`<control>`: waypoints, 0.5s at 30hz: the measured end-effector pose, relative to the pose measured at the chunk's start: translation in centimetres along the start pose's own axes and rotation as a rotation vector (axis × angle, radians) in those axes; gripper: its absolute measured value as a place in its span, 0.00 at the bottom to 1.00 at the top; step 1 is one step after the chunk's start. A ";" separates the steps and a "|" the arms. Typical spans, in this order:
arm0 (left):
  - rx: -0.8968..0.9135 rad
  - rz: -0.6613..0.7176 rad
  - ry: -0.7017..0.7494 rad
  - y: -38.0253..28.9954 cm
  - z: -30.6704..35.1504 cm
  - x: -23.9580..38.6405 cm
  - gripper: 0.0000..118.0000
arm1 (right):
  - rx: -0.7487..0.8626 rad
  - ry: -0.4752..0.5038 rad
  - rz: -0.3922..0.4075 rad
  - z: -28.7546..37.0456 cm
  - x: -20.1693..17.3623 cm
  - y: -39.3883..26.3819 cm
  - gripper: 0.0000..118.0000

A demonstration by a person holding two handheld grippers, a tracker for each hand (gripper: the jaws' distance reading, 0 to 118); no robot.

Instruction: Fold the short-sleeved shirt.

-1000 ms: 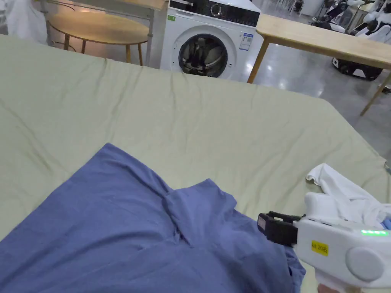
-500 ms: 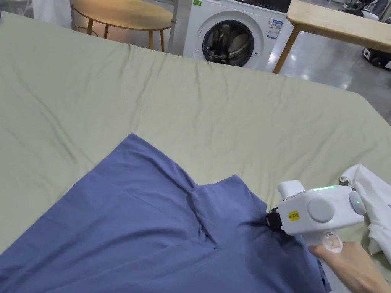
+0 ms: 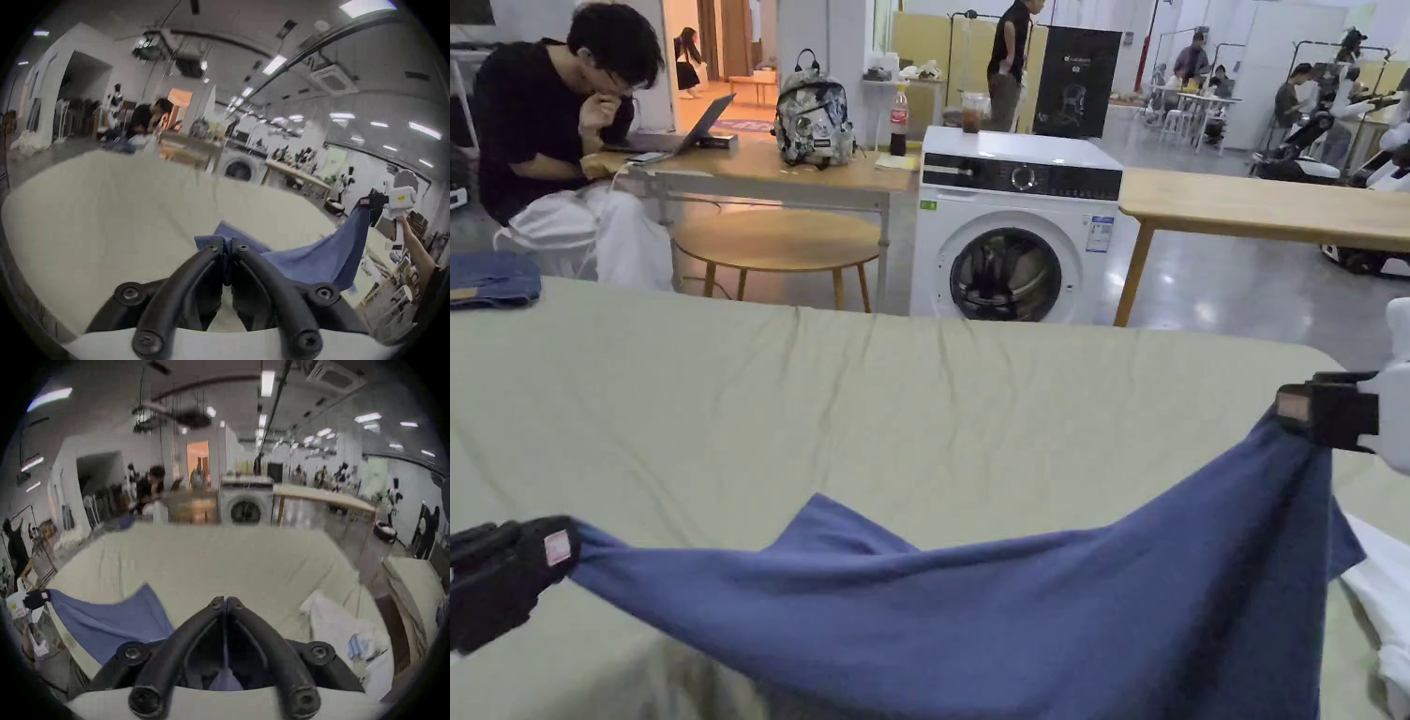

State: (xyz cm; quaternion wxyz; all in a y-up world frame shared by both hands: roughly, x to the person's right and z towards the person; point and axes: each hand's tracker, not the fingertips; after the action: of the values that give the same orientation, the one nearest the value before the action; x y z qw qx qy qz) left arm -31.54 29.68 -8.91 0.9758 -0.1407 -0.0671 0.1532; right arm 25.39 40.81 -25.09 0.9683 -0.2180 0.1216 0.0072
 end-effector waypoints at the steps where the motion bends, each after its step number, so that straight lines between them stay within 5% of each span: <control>1: 0.033 -0.014 -0.012 2.1 -0.9 0.2 0.00 | 0.036 -0.014 0.005 0.2 0.4 1.6 0.00; 10: 0.164 -0.180 0.021 20.2 -9.9 1.3 0.00 | 0.269 -0.170 -0.032 -0.1 0.8 14.0 0.00; 15: 0.134 -0.234 0.085 26.5 -14.2 1.3 0.00 | 0.323 -0.169 -0.053 -3.3 0.1 19.0 0.00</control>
State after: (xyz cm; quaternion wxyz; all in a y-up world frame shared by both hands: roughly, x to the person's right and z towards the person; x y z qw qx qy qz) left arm -35.23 50.67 -30.08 0.9962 -0.0727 -0.0314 0.0362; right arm 23.41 56.63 -35.95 0.9973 -0.0617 0.0338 -0.0199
